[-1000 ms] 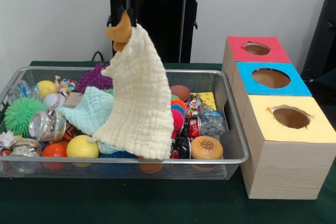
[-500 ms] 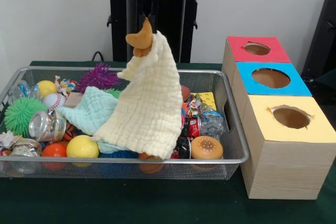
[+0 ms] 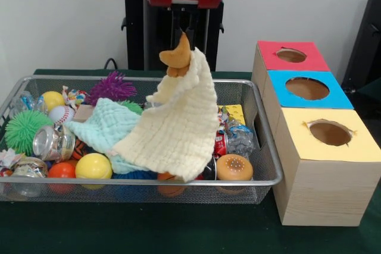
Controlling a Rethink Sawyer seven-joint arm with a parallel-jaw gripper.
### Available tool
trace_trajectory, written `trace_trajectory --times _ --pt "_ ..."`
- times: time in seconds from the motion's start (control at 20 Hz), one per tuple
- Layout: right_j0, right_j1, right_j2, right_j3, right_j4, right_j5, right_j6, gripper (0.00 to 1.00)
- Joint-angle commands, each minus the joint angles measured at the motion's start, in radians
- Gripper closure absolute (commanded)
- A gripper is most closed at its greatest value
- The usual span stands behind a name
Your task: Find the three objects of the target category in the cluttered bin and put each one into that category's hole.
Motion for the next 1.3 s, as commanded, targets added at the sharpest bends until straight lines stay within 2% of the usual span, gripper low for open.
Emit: trace_trajectory --times 0.05,0.55,1.3 --pt "0.034 0.095 -0.023 -0.098 0.057 -0.053 0.279 1.00" --pt "0.051 0.126 -0.058 -0.111 0.074 -0.099 0.261 1.00" --pt "0.056 0.130 -0.098 -0.135 0.088 -0.050 0.221 1.00"
